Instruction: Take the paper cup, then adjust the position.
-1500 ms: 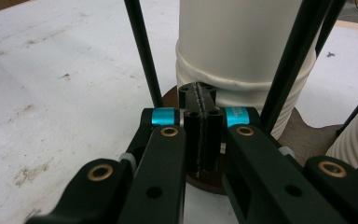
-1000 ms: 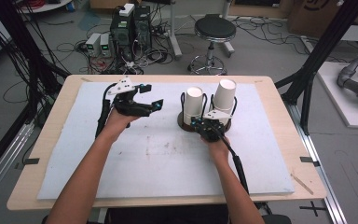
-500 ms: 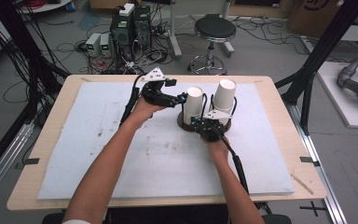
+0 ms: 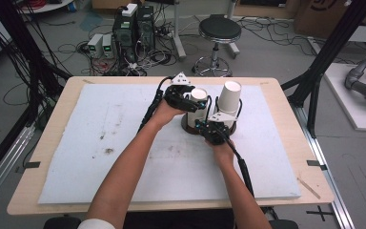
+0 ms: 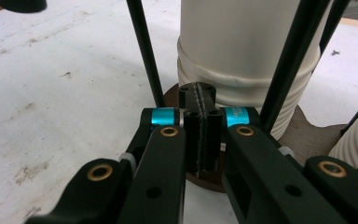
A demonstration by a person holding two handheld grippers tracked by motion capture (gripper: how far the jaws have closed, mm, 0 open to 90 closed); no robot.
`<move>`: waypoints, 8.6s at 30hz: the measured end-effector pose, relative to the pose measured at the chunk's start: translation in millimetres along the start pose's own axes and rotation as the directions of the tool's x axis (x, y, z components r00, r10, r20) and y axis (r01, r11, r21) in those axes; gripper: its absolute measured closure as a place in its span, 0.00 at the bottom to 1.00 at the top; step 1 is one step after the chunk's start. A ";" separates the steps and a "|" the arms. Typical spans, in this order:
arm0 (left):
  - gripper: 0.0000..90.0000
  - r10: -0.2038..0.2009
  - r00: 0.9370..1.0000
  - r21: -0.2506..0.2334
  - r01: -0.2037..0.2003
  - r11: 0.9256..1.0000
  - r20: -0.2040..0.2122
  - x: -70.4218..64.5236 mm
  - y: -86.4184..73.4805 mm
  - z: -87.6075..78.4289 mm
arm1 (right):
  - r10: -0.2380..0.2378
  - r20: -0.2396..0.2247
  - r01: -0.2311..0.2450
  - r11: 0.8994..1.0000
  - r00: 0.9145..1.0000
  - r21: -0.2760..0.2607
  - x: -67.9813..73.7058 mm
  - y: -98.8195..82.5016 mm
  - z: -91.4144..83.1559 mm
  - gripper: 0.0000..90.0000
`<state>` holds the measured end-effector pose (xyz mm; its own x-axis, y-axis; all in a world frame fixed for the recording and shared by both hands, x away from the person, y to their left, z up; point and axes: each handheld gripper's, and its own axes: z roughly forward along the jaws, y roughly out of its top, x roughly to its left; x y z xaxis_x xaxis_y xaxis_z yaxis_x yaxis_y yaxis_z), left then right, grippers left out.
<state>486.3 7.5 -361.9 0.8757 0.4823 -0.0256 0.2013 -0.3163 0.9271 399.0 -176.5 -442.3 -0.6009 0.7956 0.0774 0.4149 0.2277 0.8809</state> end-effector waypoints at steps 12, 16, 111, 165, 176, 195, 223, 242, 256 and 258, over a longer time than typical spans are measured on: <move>0.36 0.022 1.000 -0.009 -0.022 1.000 0.018 1.6 0.7 -0.5 | 0.000 -0.001 0.000 1.000 1.000 0.001 -0.2 -0.2 0.6 1.00; 0.37 0.010 1.000 -0.031 -0.010 0.999 0.019 3.0 2.9 -4.8 | 0.005 0.000 -0.005 1.000 1.000 -0.002 0.1 -0.2 0.9 1.00; 0.38 0.008 0.993 -0.152 0.010 0.988 0.117 -89.8 -57.6 -136.0 | -0.241 -0.413 0.176 0.966 0.878 -0.188 18.9 -0.5 -91.4 0.23; 0.36 0.154 0.911 -0.049 -0.146 0.988 0.382 -122.3 -41.9 -117.1 | -0.447 -0.553 0.435 0.886 0.703 -0.163 45.4 -2.0 -89.2 0.40; 0.40 0.080 0.922 -0.163 -0.019 0.986 0.380 -112.6 -49.6 -120.7 | -0.326 -0.563 0.277 0.945 0.759 -0.173 40.5 -5.1 -86.4 0.24; 0.39 0.067 0.913 -0.169 0.003 0.986 0.401 -111.8 -54.3 -122.8 | -0.401 -0.551 0.346 0.915 0.732 -0.206 37.0 -2.4 -92.1 0.39; 0.40 0.067 0.893 -0.167 0.009 0.986 0.445 -104.5 -63.6 -128.1 | -0.372 -0.584 0.342 0.925 0.721 -0.168 42.6 -0.8 -90.6 0.27; 0.40 0.044 0.874 -0.251 0.091 0.964 0.485 -99.7 -74.2 -132.0 | -0.377 -0.604 0.296 0.926 0.702 -0.234 36.8 1.7 -96.2 0.39; 0.30 0.118 0.911 -0.072 -0.097 0.993 0.396 -108.7 -63.9 -132.2 | -0.416 -0.585 0.397 0.902 0.696 -0.169 40.9 -0.4 -91.6 0.41; 0.34 0.118 0.901 -0.062 -0.101 0.993 0.417 -110.1 -65.8 -129.4 | -0.412 -0.597 0.391 0.904 0.688 -0.173 40.6 -0.1 -92.8 0.41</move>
<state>319.9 81.0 -371.7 0.9959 0.0565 -0.0702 0.0844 -0.3120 0.9463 311.2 -196.4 -395.9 -0.9925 0.1188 -0.0306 0.0222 0.4194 0.9075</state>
